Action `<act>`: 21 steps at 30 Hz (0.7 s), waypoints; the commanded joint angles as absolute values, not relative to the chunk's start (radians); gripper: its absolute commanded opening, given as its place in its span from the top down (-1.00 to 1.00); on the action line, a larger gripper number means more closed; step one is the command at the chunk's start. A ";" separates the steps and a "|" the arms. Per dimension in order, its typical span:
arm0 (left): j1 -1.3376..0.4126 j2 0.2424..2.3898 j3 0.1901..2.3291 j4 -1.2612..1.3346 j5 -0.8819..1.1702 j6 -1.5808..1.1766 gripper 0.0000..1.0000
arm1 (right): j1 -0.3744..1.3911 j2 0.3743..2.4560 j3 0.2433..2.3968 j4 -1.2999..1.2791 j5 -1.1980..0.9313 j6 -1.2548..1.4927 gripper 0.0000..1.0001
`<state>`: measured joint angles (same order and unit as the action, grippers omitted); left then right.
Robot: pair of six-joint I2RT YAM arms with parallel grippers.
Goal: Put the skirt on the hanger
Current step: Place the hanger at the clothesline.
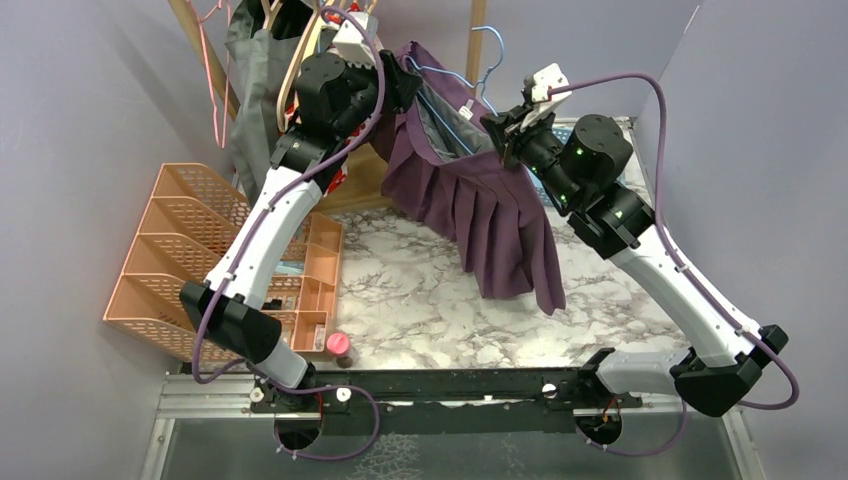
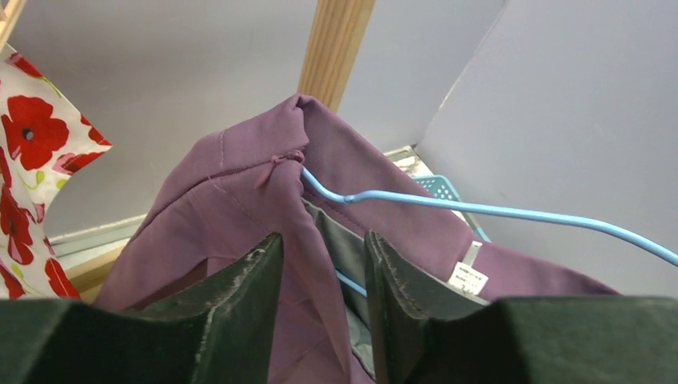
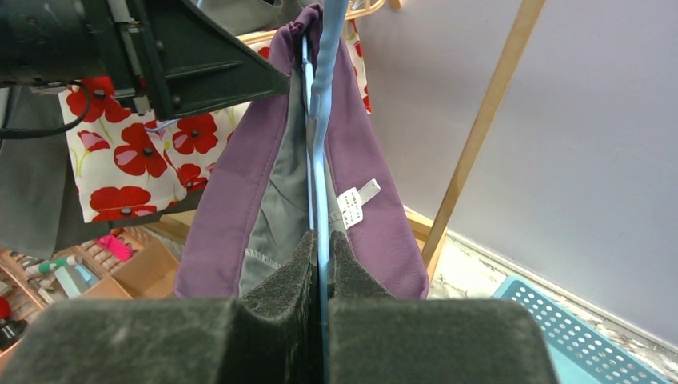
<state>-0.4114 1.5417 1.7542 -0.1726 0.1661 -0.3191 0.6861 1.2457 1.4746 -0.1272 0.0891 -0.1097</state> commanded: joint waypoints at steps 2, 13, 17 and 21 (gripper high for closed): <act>-0.407 1.601 1.865 -0.195 0.140 -0.268 0.21 | 0.689 1.251 1.555 0.028 0.085 -0.092 0.98; -0.407 1.665 1.949 -0.219 0.138 -0.201 0.55 | 0.689 1.300 1.610 0.022 0.099 -0.086 0.98; -0.407 1.685 1.965 -0.245 0.097 -0.181 0.31 | 0.689 1.312 1.623 0.021 0.102 -0.086 0.98; -0.407 1.694 1.986 -0.277 0.044 -0.167 0.21 | 0.689 1.318 1.628 0.021 0.102 -0.084 0.98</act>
<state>-0.4114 1.6814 1.9419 -0.2348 0.1196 -0.1993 0.6861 1.3296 1.5589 -0.1246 0.0898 -0.0956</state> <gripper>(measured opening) 0.384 0.037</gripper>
